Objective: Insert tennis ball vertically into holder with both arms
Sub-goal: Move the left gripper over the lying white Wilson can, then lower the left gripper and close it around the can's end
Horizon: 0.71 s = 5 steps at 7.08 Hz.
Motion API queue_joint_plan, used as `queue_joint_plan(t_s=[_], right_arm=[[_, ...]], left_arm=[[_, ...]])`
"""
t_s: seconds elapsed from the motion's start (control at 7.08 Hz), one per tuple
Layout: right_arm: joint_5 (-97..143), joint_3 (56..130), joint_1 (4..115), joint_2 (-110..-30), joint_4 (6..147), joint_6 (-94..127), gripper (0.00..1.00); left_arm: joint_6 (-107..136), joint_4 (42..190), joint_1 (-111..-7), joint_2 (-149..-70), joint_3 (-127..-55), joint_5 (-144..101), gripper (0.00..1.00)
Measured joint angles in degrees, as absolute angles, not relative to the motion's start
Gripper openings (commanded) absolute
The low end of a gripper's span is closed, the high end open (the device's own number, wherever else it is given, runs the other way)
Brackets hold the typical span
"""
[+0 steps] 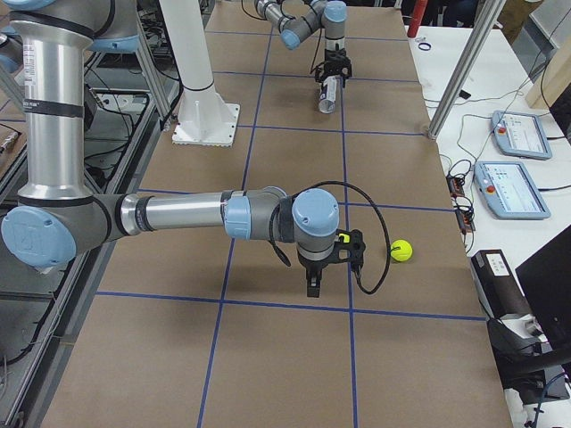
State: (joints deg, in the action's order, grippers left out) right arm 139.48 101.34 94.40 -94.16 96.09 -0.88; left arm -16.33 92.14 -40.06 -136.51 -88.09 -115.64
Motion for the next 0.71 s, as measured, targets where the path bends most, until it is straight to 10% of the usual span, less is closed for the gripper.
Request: queue_joint_plan(t_s=[0.71], right_arm=[[139.6, 101.3, 94.4, -94.1, 96.2, -0.8, 0.99]], left_arm=[[-24.5, 92.1, -36.4, -136.2, -86.6, -109.0, 0.99]])
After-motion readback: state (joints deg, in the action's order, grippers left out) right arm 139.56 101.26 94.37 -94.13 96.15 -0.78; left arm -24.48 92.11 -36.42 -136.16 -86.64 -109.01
